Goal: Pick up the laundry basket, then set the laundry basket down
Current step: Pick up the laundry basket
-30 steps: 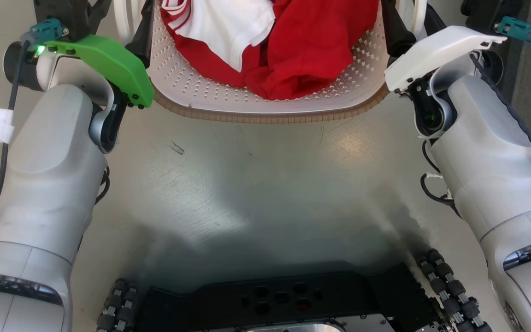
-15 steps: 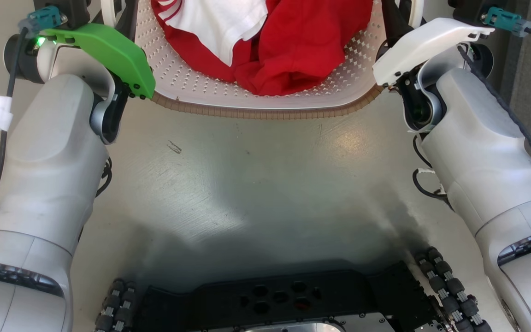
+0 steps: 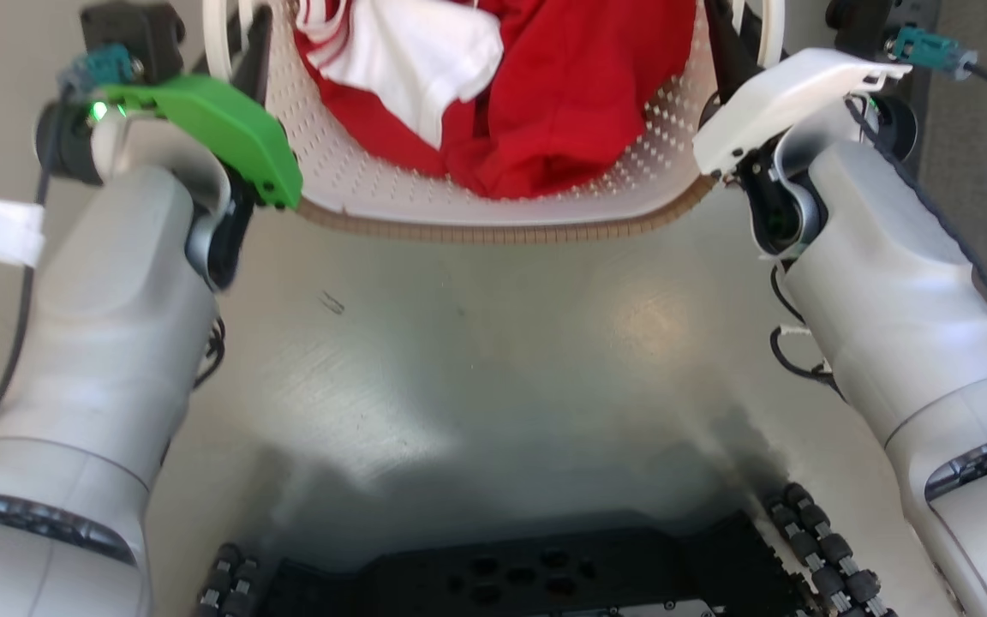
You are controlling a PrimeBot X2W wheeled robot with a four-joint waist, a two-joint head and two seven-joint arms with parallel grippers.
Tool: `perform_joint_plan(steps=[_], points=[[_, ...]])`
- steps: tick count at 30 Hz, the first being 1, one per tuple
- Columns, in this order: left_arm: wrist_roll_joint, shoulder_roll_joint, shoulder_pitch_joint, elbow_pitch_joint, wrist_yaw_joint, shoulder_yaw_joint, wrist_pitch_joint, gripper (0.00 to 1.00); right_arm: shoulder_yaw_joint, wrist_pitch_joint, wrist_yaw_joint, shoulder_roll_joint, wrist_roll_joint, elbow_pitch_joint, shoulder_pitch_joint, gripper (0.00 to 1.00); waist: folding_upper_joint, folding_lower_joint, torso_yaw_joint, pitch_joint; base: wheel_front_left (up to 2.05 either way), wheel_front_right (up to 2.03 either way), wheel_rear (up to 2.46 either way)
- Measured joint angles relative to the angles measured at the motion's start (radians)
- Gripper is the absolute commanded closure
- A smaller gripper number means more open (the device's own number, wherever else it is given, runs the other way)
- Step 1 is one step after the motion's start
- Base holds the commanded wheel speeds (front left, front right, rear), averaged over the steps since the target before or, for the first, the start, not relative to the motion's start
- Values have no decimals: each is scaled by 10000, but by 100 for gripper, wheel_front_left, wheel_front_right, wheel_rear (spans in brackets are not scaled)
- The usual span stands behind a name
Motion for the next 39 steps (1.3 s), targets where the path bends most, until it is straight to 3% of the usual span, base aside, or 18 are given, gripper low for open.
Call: perform_joint_plan(steps=[21,39], points=[[-1244,-213,1663,782,-4,-708,161,100,1195,27,178,163,754,1045,1385,100,0,0,-142,-2588,0,0,0],[-2240,-479,3448,1214,-8,-1141,790,100,2219,1241,253,194,1687,1549,2746,100,0,0,-251,-5317,0,0,0]])
